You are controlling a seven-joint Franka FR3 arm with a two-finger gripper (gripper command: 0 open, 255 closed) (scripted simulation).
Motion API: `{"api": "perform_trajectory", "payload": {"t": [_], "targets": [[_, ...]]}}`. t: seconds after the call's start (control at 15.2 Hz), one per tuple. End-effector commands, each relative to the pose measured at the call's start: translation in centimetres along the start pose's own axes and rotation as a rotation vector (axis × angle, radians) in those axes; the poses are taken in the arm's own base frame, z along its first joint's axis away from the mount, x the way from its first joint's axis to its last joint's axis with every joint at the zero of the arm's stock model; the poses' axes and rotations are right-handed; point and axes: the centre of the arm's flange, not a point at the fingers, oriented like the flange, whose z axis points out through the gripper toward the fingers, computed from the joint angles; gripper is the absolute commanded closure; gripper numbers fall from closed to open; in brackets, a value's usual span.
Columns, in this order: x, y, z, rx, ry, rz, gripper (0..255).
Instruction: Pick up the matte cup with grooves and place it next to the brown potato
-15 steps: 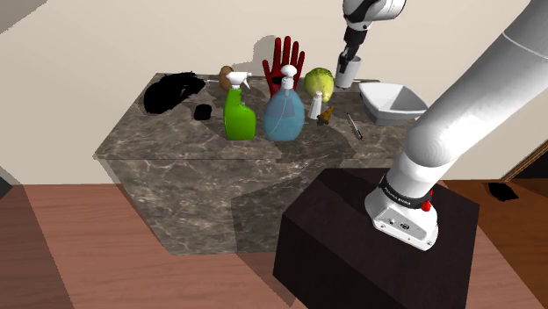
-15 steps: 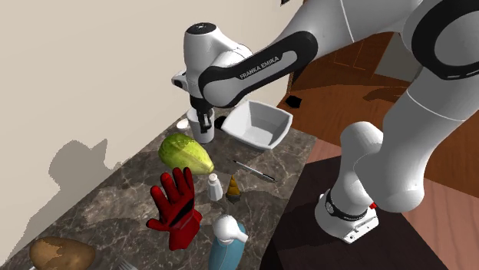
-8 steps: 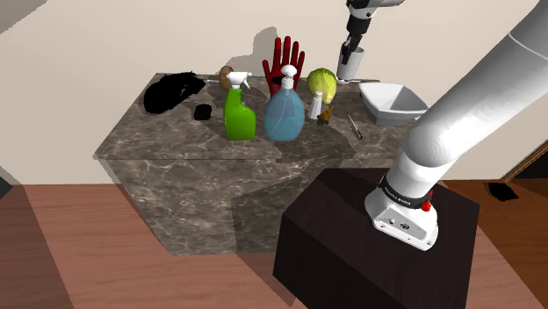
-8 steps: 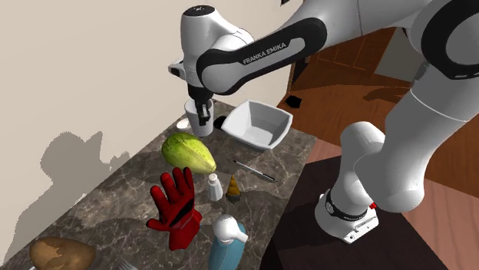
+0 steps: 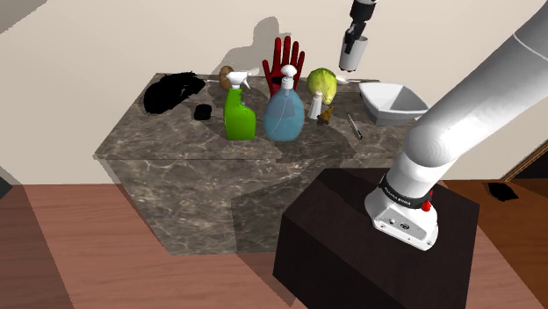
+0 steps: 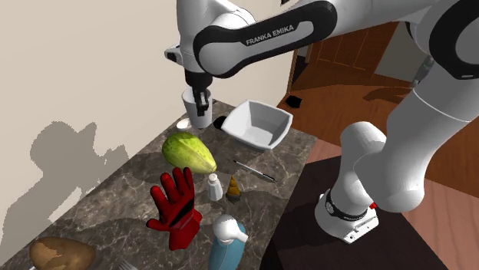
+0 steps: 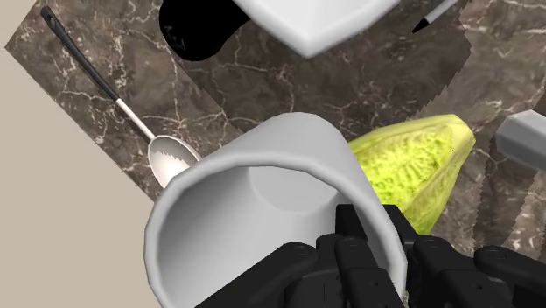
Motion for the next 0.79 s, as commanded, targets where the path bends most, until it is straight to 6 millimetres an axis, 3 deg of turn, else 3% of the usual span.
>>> {"api": "perform_trajectory", "payload": {"t": [0.0,0.59,0.73], "targets": [[0.1,0.1,-1.0,0.000,0.000,0.000,255],[0.5,0.6,-5.4,0.000,0.000,0.000,255],[3.0,-0.2,-5.0,0.000,0.000,0.000,255]]}}
